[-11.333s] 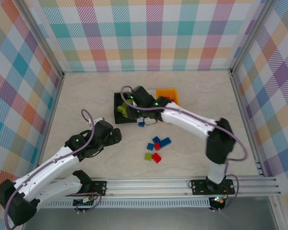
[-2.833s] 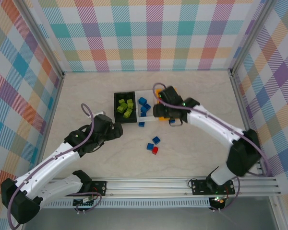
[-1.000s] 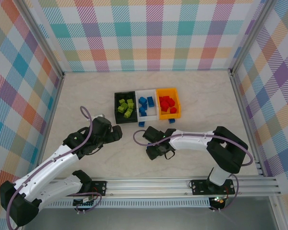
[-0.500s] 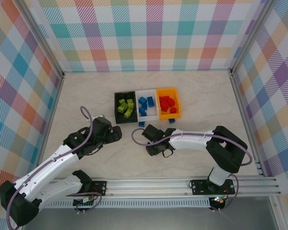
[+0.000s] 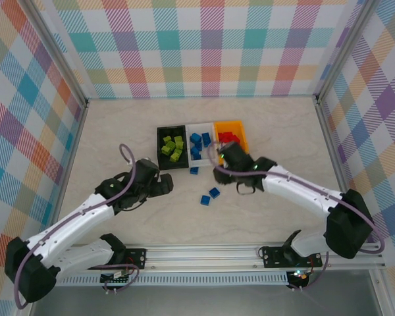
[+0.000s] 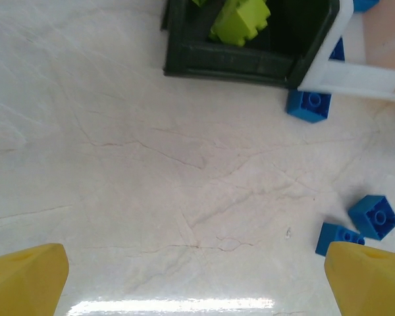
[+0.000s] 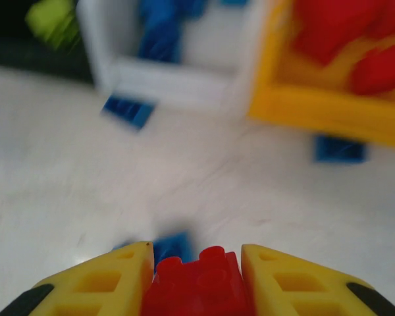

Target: Sort the legos into containers by color

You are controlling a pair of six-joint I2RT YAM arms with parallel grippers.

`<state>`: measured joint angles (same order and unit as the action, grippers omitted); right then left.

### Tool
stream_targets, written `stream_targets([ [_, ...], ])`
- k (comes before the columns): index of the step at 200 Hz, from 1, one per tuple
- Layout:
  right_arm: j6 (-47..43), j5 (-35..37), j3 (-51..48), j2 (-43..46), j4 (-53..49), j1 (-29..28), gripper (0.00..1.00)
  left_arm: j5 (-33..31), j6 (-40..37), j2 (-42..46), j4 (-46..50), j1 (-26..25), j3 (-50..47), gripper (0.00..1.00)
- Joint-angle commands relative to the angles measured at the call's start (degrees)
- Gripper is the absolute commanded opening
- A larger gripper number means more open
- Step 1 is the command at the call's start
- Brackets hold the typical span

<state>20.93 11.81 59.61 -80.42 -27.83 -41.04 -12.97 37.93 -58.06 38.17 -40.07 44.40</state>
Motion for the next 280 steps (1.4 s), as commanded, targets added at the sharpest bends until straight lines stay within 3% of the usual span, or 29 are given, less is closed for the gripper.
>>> stream_targets([
  [1, 0.43, 1.53, 7.03, -7.04, 1.29, 6.75, 0.3, 0.54, -0.95, -3.7, -1.97, -3.07, 1.63, 1.0],
  [41, 0.91, 3.41, 25.04, -24.85, -1.98, 12.11, 0.31, -0.18, -2.07, -12.62, -3.84, -8.49, 4.82, 1.0],
  [81, 3.46, 4.31, 33.49, -32.79, -3.37, 14.83, 0.32, -0.17, -4.11, -22.96, -6.39, -13.13, 8.99, 0.98],
  [92, 3.75, 4.41, 35.12, -34.01, -3.83, 15.26, 0.35, -0.29, -4.99, -26.06, -6.63, -14.33, 10.8, 0.97],
  [102, 3.72, 3.19, 35.91, -34.68, -3.88, 15.62, 0.44, -0.47, -5.65, -28.61, -6.87, -15.14, 12.22, 0.97],
  [118, 3.76, 2.03, 35.48, -33.73, -3.08, 15.64, 0.7, 0.22, -6.58, -32.25, -7.47, -15.56, 13.94, 0.97],
  [137, 4.03, 0.55, 31.95, -29.78, -0.83, 15.56, 0.78, 1.34, -7.99, -35.98, -8.23, -15.71, 15.66, 0.95],
  [188, 3.97, 0.39, 21.03, -20.0, 3.06, 15.46, 0.79, 5.17, -11.18, -45.81, -7.82, -17.28, 21.24, 0.79],
  [231, 4.52, 0.89, 16.79, -15.87, 4.71, 15.45, 0.79, 3.57, -11.67, -50.73, -5.18, -18.81, 24.49, 0.54],
  [246, 4.42, 0.07, 16.59, -15.23, 4.76, 15.45, 0.79, 3.2, -11.33, -50.8, -4.43, -19.05, 24.8, 0.55],
  [280, 4.41, -0.21, 16.25, -14.59, 4.43, 15.42, 0.79, 0.78, -10.76, -49.07, -3.7, -21.03, 24.93, 0.69],
])
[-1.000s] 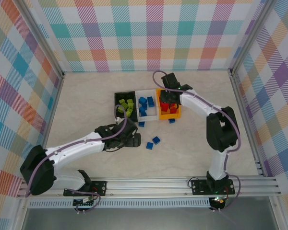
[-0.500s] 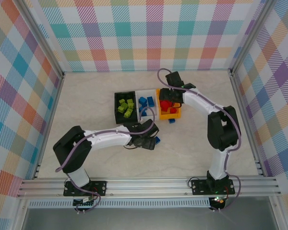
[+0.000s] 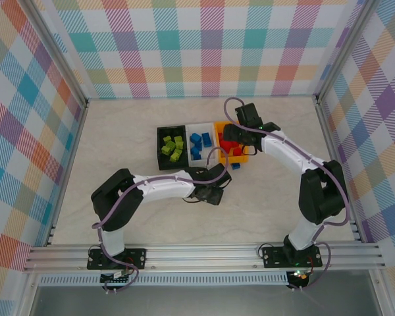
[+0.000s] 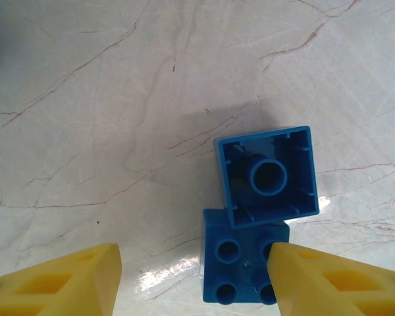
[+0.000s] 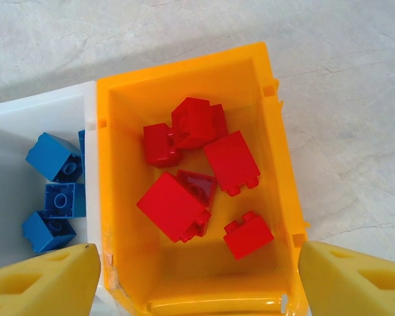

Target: Sort the legos into containers by color

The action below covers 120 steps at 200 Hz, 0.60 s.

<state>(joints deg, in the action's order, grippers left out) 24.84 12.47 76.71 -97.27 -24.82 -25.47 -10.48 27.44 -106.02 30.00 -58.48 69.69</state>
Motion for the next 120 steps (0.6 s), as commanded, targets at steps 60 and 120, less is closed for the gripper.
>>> stream_targets([
  [60, 0.23, -0.08, -2.48, 2.88, 1.7, -0.08, 0.79, -2.75, -0.68, 1.73, 4.61, -5.5, 1.73, 0.74],
  [120, 0.03, 0.36, -4.46, 3.42, 2.33, 0.08, 0.79, -3.46, -0.83, 8.76, 0.79, -8.38, 0.4, 0.78],
])
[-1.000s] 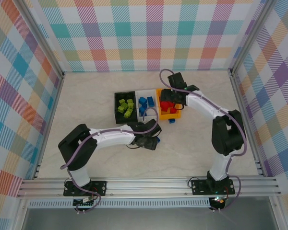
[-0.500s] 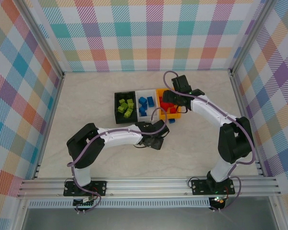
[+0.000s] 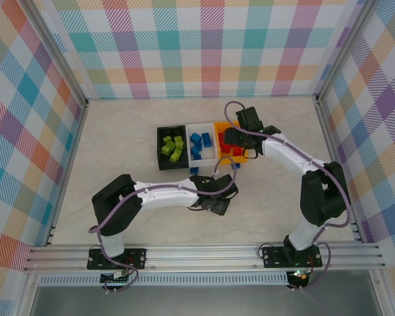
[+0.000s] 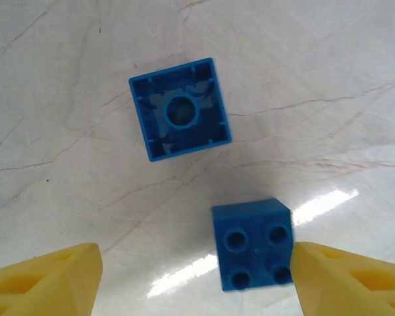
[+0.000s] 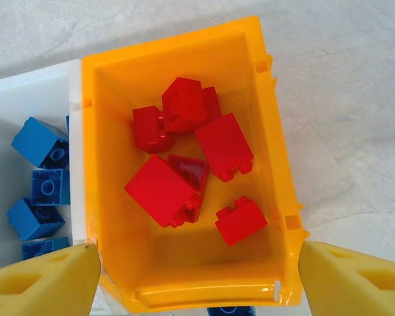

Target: Sort the legos into containers by color

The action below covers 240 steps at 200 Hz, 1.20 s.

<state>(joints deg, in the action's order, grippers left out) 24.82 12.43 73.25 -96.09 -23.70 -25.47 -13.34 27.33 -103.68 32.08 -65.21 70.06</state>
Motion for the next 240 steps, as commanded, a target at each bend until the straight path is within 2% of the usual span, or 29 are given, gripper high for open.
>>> stream_targets([
  [1, 0.1, 0.41, -1.05, 2.28, 1.25, 0.12, 0.79, -0.57, -0.76, 6.49, -1.21, -1.66, 0.09, 0.78],
  [19, 0.12, 0.58, -1.1, 2.23, 1.37, 0.07, 0.79, -0.37, -0.74, 5.92, 1.47, -1.67, 2.1, 0.8],
  [45, 0.2, 1.19, -1.35, 2.51, 1.34, 0.31, 0.79, 2.01, -0.99, 0.55, 4.67, -1.67, 4.2, 0.8],
  [88, 0.4, 1.22, -2.01, 3.92, 1.37, 1.38, 0.79, 2.85, -2.15, -4.73, 6.38, -1.67, 6.23, 0.76],
  [115, 0.26, 1.02, -1.9, 4.84, 1.31, 1.65, 0.79, 2.2, -2.54, -7.57, 7.18, -1.36, 7.11, 0.69],
  [185, 0.23, 1.15, -2.5, 5.57, 1.59, 1.64, 0.8, 3.0, -2.9, -9.04, 5.62, -0.01, 6.9, 0.36],
  [218, 0.57, 0.77, -2.74, 5.74, 1.64, 1.66, 0.8, 1.24, -1.62, -6.66, 5.63, 0.26, 5.39, 0.29],
  [240, 0.85, -0.35, -3.61, 6.5, 1.79, 1.66, 0.8, -1.12, -0.28, -0.63, 6.03, 1.19, 3.28, 0.28],
])
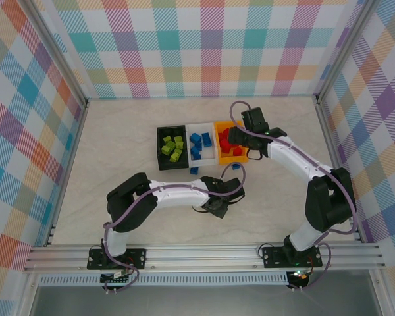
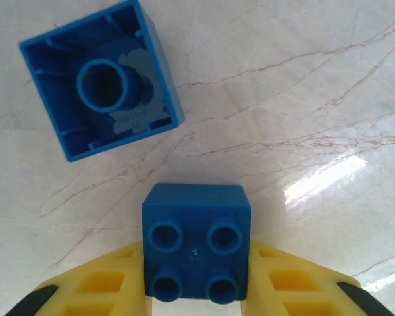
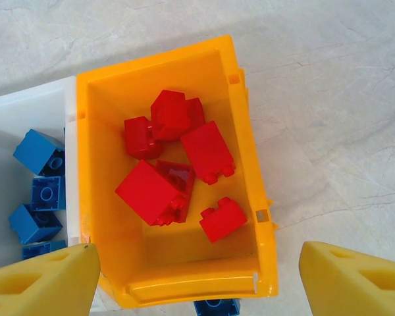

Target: Sort the legos into containers by color

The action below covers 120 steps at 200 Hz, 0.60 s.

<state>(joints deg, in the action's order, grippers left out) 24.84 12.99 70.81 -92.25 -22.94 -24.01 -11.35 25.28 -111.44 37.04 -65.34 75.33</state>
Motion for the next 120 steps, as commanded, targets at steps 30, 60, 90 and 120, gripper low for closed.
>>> stream_targets([
  [30, 1.57, -2.45, -4.22, 4.8, 1.96, 0.19, 0.8, -6.27, 1.55, 15.36, 3.36, 7.67, -2.14, 0.28],
  [60, 2.54, -3.74, -8.58, 7.0, 3.01, -0.28, 0.8, -5.64, -0.83, 15.52, 3.76, 16.63, 3.17, 0.28],
  [90, 3.05, -4.38, -12.75, 8.64, 3.53, -1.77, 0.8, -4.34, -3.23, 7.38, 4.7, 22.96, 15.28, 0.27],
  [120, 3.55, -4.83, -15.7, 9.86, 3.28, -3.55, 0.8, -4.49, -4.88, -4.88, 9.76, 25.7, 30.88, 0.26],
])
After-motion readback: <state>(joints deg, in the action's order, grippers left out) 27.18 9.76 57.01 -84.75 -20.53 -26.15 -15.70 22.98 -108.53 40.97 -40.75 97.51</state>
